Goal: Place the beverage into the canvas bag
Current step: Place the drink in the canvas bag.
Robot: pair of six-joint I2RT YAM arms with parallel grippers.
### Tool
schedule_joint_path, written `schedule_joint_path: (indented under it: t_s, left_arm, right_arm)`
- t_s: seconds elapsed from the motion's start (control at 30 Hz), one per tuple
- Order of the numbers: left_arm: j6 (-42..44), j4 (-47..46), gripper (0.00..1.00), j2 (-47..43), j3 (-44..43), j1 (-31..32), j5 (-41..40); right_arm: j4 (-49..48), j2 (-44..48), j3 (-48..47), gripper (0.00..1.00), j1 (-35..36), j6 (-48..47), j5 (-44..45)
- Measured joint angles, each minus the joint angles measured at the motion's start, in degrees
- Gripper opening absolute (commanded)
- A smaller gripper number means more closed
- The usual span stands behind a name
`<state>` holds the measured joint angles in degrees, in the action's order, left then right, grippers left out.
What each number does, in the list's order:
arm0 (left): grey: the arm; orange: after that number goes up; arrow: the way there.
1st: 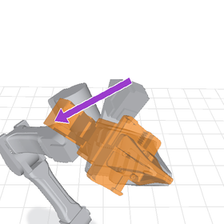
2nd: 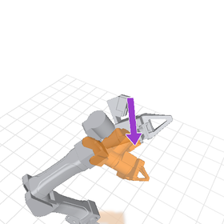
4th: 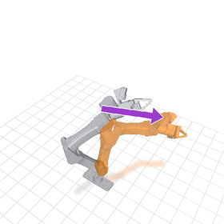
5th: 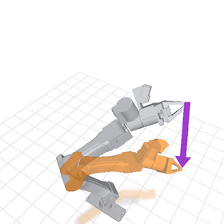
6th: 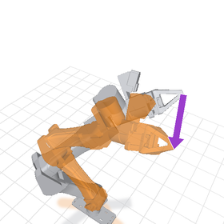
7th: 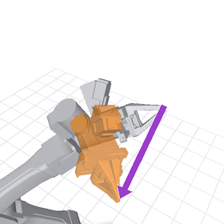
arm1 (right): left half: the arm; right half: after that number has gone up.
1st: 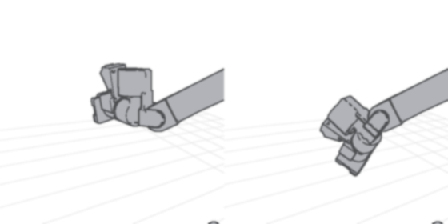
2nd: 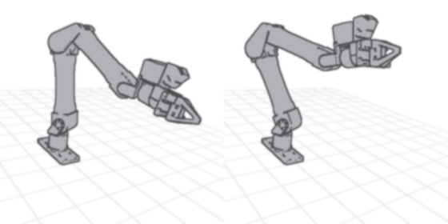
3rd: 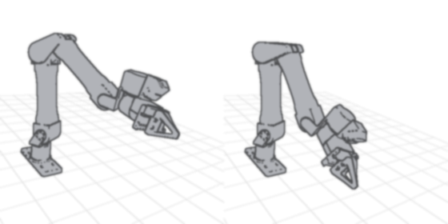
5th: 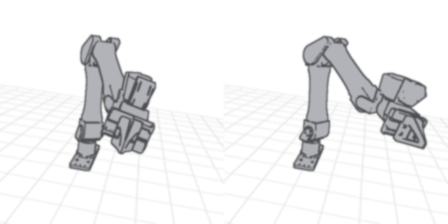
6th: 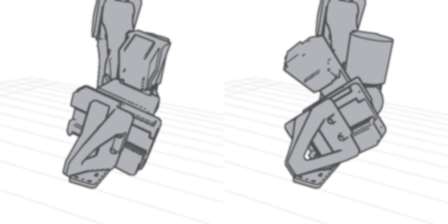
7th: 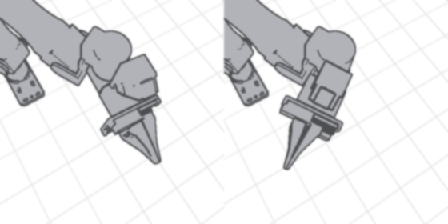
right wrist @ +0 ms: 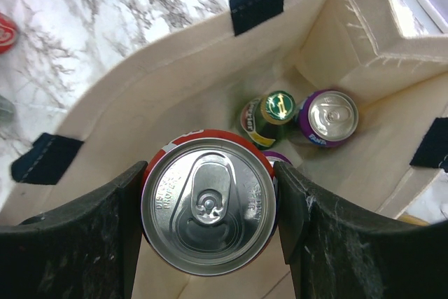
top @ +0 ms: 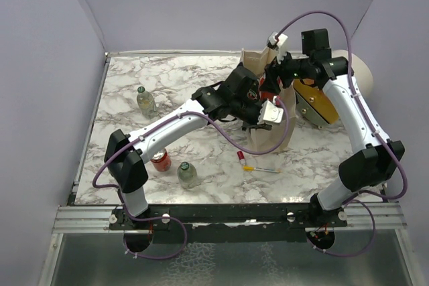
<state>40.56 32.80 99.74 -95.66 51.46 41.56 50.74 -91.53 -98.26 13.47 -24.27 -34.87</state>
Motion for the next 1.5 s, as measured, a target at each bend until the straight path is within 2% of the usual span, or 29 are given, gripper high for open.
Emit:
schedule_joint_path:
  t_s: [0.4,0.7,1.03,1.5]
  left_arm:
    - [5.5,0.2,0.0,3.3,-3.8,-0.7,2.8]
    - [8.0,0.8,0.0,3.8,-4.8,-1.9,3.9]
    - [11.0,2.6,0.0,4.1,-5.2,-2.2,4.7]
    - [22.4,10.1,0.0,5.6,-8.1,-2.2,5.8]
  right_arm:
    - [-6.7,-1.8,2.2,0.14,0.0,-2.7,9.0]
    - [-9.4,-2.2,3.3,0.13,0.0,-3.0,9.4]
    - [-11.9,-2.2,9.8,0.12,0.0,-2.4,9.3]
    - [-17.6,-2.0,10.5,0.11,0.0,-3.6,8.1]
